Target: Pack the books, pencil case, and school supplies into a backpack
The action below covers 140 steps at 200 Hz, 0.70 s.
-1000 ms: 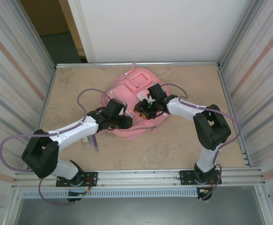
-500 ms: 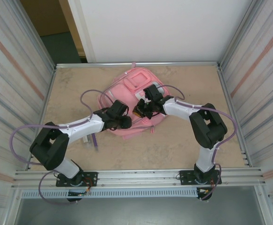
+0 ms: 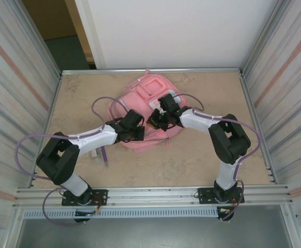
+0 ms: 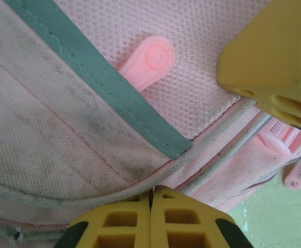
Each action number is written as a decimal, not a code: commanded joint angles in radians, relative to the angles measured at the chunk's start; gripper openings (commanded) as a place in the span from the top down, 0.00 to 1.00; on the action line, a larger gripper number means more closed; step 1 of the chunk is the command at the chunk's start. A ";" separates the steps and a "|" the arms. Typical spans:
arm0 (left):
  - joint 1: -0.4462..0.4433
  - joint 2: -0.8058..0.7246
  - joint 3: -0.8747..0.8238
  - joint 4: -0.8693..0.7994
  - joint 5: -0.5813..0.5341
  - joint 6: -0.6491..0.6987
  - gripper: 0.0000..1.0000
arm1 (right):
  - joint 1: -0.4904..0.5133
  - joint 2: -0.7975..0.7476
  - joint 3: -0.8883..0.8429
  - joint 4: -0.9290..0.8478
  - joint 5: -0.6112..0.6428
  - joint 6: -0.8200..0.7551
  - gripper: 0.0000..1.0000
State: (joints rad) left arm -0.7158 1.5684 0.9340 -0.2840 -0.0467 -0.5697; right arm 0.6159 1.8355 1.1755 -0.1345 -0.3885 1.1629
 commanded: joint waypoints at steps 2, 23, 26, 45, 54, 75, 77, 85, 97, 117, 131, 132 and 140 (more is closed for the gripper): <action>0.002 -0.107 -0.011 -0.004 -0.073 0.030 1.00 | -0.041 -0.075 -0.027 -0.007 0.030 -0.028 0.98; 0.031 -0.189 -0.057 -0.012 -0.099 0.045 1.00 | -0.088 -0.102 -0.036 -0.040 0.036 -0.069 1.00; 0.040 -0.196 -0.063 -0.013 -0.095 0.046 1.00 | -0.096 -0.106 -0.040 -0.045 0.035 -0.071 1.00; 0.123 -0.227 -0.100 -0.007 -0.013 0.057 1.00 | -0.151 -0.135 -0.068 -0.052 0.023 -0.092 1.00; 0.156 -0.228 -0.116 0.004 0.018 0.068 1.00 | -0.180 -0.143 -0.075 -0.055 0.019 -0.106 1.00; 0.182 -0.210 -0.133 0.040 0.066 0.121 1.00 | -0.238 -0.145 -0.064 -0.061 -0.043 -0.124 1.00; 0.181 -0.209 -0.131 0.041 0.071 0.128 1.00 | -0.243 -0.145 -0.062 -0.062 -0.049 -0.127 1.00; 0.178 -0.200 -0.123 0.056 0.097 0.153 1.00 | -0.260 -0.141 -0.055 -0.070 -0.069 -0.142 1.00; 0.161 -0.189 -0.114 0.085 0.130 0.182 1.00 | -0.281 -0.134 -0.040 -0.084 -0.091 -0.164 1.00; 0.130 -0.163 -0.077 0.112 0.199 0.194 0.99 | -0.295 -0.122 -0.026 -0.087 -0.141 -0.160 1.00; 0.102 -0.145 -0.034 0.112 0.243 0.166 0.66 | -0.281 -0.128 -0.027 -0.080 -0.150 -0.151 1.00; 0.100 -0.144 -0.029 0.112 0.244 0.164 0.64 | -0.279 -0.128 -0.027 -0.079 -0.150 -0.150 1.00; 0.078 -0.134 -0.009 0.123 0.251 0.157 0.58 | -0.266 -0.130 -0.029 -0.074 -0.150 -0.146 1.00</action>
State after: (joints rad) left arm -0.5953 1.4094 0.8436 -0.2111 0.1131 -0.4221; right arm 0.3149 1.7329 1.1061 -0.2176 -0.4805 1.0355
